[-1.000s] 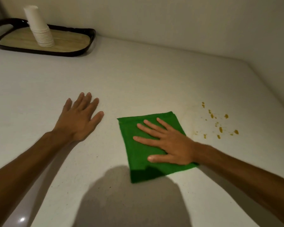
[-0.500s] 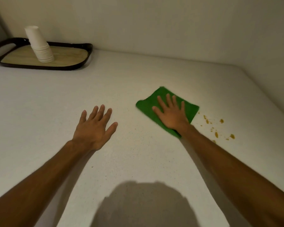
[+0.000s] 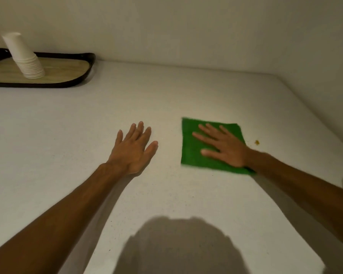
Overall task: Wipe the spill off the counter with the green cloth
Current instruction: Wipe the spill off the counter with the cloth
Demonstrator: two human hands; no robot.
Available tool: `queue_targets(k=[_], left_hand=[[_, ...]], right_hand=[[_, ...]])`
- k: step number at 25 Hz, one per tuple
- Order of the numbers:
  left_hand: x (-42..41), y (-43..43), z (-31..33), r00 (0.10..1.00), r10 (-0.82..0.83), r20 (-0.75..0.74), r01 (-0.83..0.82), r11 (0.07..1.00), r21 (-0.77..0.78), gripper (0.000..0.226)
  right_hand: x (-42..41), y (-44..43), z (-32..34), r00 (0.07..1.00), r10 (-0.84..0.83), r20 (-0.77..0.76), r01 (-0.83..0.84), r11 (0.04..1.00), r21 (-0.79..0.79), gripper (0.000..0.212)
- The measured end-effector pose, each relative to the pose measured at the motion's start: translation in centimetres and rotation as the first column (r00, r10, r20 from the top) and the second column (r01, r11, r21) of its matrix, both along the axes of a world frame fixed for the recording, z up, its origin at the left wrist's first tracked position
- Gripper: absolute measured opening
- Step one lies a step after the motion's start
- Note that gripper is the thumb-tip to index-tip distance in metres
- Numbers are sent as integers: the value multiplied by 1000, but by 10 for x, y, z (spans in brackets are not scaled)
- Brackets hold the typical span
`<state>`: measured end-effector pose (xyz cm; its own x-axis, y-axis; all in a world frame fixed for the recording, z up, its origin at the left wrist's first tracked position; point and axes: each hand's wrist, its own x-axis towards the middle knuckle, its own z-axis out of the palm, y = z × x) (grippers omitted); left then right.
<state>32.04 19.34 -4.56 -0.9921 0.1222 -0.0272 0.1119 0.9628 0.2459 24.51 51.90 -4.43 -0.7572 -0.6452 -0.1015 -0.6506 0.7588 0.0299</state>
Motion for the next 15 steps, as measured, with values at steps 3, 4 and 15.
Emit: queue_targets(k=[3, 4, 15], left_hand=[[-2, 10, -10, 1000, 4, 8, -3, 999, -52, 75], [-2, 10, -13, 1000, 5, -10, -6, 998, -66, 76], [-3, 10, -22, 997, 20, -68, -27, 995, -95, 75]], right_hand=[[-49, 3, 3, 896, -439, 63, 442, 894, -70, 78], [-53, -2, 3, 855, -513, 76, 518, 852, -79, 78], [81, 9, -18, 973, 230, -12, -230, 970, -75, 69]])
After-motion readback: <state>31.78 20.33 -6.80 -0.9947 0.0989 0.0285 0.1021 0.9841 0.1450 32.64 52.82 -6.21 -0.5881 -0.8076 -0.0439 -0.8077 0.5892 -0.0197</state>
